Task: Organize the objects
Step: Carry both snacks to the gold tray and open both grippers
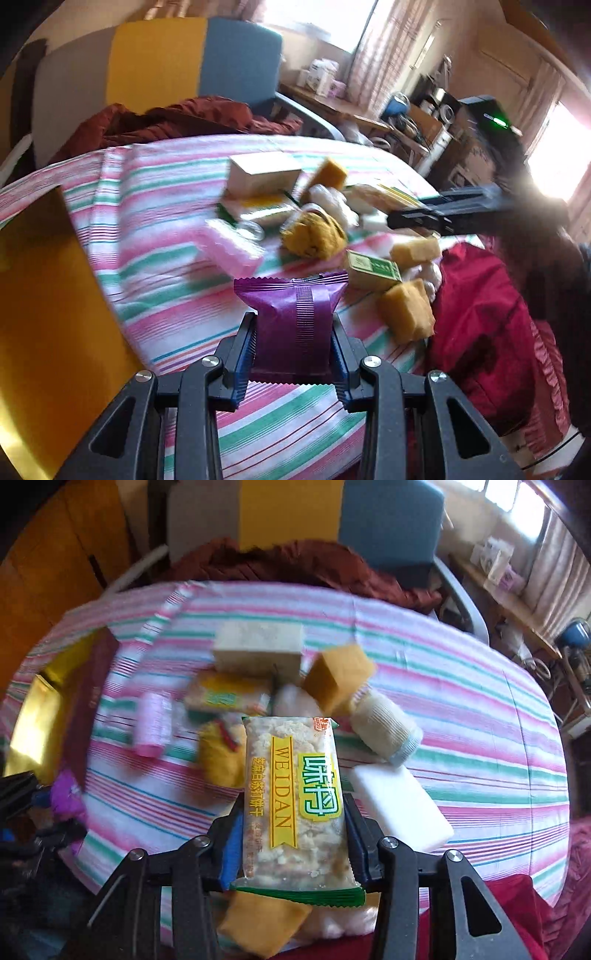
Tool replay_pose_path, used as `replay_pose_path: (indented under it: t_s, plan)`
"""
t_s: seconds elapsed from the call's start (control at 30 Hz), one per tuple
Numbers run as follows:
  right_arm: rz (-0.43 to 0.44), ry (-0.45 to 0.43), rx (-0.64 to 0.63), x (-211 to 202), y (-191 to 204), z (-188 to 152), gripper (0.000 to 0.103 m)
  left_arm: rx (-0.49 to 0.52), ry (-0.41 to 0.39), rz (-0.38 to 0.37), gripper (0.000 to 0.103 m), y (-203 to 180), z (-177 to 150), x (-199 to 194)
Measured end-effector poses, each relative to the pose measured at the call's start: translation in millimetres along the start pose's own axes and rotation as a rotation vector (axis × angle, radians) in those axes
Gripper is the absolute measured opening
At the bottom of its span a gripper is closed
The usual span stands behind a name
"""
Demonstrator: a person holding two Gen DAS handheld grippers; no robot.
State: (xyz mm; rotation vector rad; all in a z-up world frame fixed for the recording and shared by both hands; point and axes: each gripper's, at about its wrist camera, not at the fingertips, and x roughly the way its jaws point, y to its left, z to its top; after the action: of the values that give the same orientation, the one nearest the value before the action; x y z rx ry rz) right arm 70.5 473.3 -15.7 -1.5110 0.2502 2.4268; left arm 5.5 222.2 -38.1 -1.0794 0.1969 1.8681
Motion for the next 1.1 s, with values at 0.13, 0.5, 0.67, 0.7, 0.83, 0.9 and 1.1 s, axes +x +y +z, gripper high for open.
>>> replay_pose_path:
  t_s: [0.13, 0.5, 0.67, 0.7, 0.83, 0.9, 1.1]
  plan:
    - [0.090, -0.067, -0.048, -22.2, 52.7, -7.0, 0.048, -0.084, -0.056, 0.053, 0.036, 32.7, -7.0, -32.3]
    - [0.326, -0.078, -0.190, 2.8, 203.5, 16.8, 0.048, -0.342, -0.133, 0.285, 0.036, 133.7, -63.2, -102.7]
    - [0.405, -0.061, -0.220, 26.3, 267.8, 33.2, 0.048, -0.387, -0.151, 0.387, 0.036, 167.5, -75.5, -122.3]
    - [0.417, -0.054, -0.221, 29.6, 275.8, 35.8, 0.048, -0.390, -0.165, 0.404, 0.036, 174.1, -73.9, -127.6]
    - [0.476, -0.002, -0.205, 50.2, 316.4, 52.0, 0.048, -0.410, -0.186, 0.454, 0.038, 193.8, -65.5, -134.5]
    - [0.536, 0.025, -0.167, 59.2, 327.6, 57.5, 0.051, -0.445, -0.175, 0.463, 0.046, 208.4, -65.1, -136.3]
    - [0.599, 0.053, -0.145, 67.5, 347.7, 52.6, 0.067, -0.543, -0.202, 0.490, 0.051, 226.7, -81.2, -150.5]
